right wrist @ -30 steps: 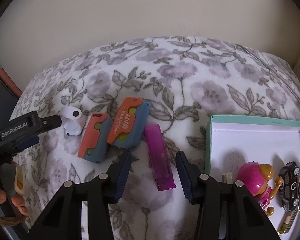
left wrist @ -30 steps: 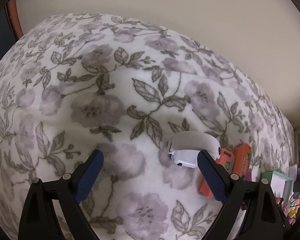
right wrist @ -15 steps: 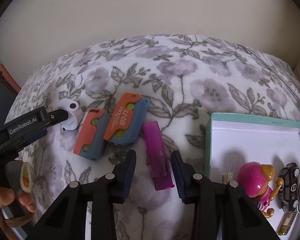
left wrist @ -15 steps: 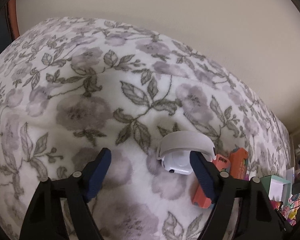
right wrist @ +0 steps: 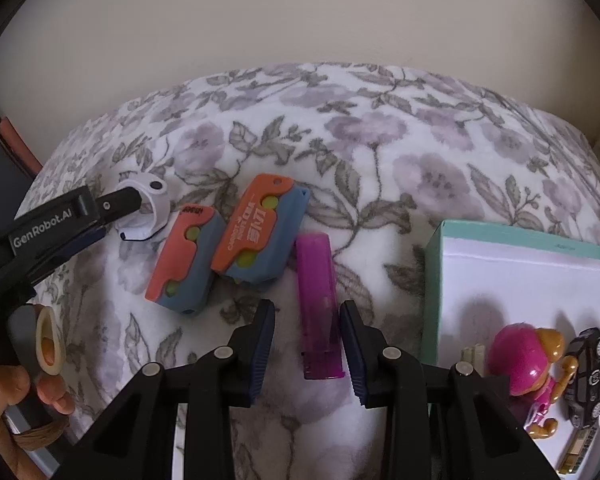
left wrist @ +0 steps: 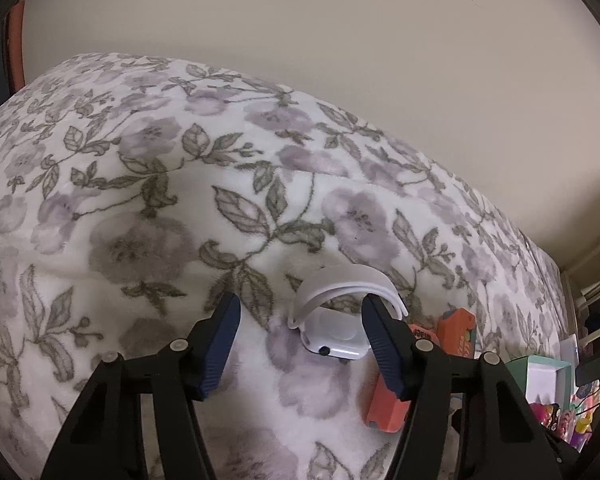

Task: Organize rigid objects
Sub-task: 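Grasp the purple stick with the right tool while the left tool grasps the white earbud case, then carry the purple stick and earbud case over the white tray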

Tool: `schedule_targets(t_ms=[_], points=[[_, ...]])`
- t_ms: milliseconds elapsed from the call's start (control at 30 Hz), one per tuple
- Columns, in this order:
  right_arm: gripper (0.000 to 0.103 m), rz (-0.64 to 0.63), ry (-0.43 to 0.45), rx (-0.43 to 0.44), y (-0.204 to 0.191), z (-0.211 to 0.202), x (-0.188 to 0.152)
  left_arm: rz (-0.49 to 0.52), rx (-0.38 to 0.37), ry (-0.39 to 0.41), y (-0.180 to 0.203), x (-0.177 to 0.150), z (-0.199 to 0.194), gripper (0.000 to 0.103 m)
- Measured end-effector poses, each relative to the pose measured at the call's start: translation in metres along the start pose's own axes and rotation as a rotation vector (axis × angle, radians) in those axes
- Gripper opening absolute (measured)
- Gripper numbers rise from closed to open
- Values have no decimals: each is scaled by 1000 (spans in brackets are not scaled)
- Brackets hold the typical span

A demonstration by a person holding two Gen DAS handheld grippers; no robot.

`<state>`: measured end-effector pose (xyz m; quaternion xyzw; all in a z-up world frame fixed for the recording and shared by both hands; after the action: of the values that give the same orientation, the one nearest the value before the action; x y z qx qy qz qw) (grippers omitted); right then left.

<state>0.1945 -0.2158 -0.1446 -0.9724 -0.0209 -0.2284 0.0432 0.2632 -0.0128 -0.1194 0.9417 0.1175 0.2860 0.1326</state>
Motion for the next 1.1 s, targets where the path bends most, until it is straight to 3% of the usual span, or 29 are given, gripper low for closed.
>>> schedule_targets(t_ms=[67, 133, 333, 500, 667, 1100], points=[[33, -7, 3, -10, 0, 1, -1, 7, -13, 2, 1, 0, 1, 63], [30, -4, 3, -15, 0, 1, 0, 11, -13, -4, 2, -1, 3, 48], [22, 4, 12, -21, 4, 0, -1, 7, -13, -24, 1, -3, 5, 19], [21, 12, 18, -17, 4, -1, -1, 1, -18, -31, -1, -2, 4, 12], [21, 21, 27, -2, 5, -5, 0, -8, -23, -31, -1, 0, 0, 12], [21, 43, 135, 21, 12, -49, 17, -22, -40, 56, 4, 22, -42, 12]])
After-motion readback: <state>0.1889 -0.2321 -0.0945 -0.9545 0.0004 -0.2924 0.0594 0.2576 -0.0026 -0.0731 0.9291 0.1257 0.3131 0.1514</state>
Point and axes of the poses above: each gripper's, at about its wrist camera, not at the fingertips, and z roughly the way its jaws point, y to its right, x to its top, the point moved 3 cm from there along z, roughly the way its jaws point, and after that the axes turned 3 degrees about -z, right-handed, at the moved point
